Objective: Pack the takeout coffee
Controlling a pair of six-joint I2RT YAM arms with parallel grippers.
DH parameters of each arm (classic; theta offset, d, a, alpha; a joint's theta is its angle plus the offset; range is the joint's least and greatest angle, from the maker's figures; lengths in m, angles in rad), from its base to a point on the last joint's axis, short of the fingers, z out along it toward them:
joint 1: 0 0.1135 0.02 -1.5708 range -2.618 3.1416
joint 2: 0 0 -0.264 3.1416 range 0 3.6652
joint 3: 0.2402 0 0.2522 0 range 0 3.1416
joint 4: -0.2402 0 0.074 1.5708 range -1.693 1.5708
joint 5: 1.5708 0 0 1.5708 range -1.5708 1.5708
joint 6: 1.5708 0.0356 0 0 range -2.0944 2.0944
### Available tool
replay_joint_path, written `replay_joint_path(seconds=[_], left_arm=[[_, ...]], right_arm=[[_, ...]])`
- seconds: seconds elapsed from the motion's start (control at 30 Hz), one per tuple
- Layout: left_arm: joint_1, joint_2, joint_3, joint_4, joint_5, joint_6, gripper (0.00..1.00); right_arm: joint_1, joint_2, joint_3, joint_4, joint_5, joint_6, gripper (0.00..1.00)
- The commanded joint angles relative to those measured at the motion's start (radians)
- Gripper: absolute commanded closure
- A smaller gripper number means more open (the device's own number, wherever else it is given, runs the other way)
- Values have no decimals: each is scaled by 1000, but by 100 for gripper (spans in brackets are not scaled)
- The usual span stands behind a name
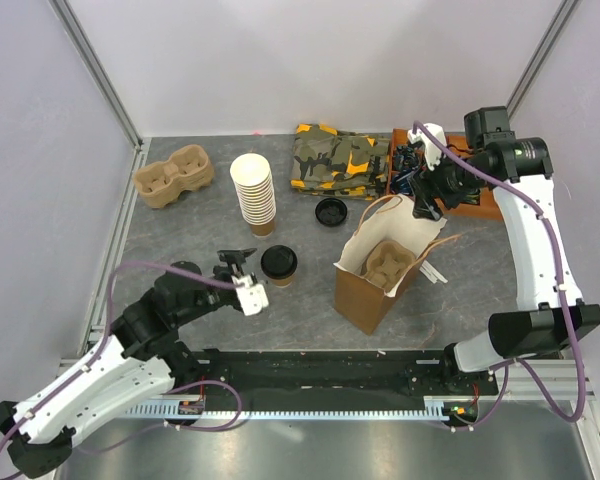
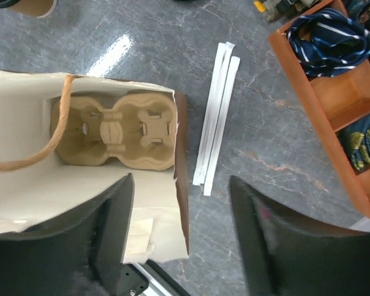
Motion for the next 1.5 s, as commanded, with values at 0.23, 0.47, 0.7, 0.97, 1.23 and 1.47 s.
replay_joint_path(seconds=[0.23,0.47,0.7,0.97,1.23,1.47], left_arm=[[135,133,220,-110,2,-657,12],[212,160,260,-185,93,-845,9],[240,217,279,-186,107,-919,8],[240,277,313,-223,182,-671,2],[238,364,285,-211,253,-445,0],[232,424,222,-101,250,-363,1]], right_arm=[[-4,26,-94,-62,-71,-73,62],[-4,34,-7,-74,-126,-88,100],[50,-80,-8,-98,-176,-165,100],[180,-135,-62,-88,-113,-171,100],[230,-138,-59,-75,-79,-136,100],[251,-143,-60,-55,-84,-107,100]])
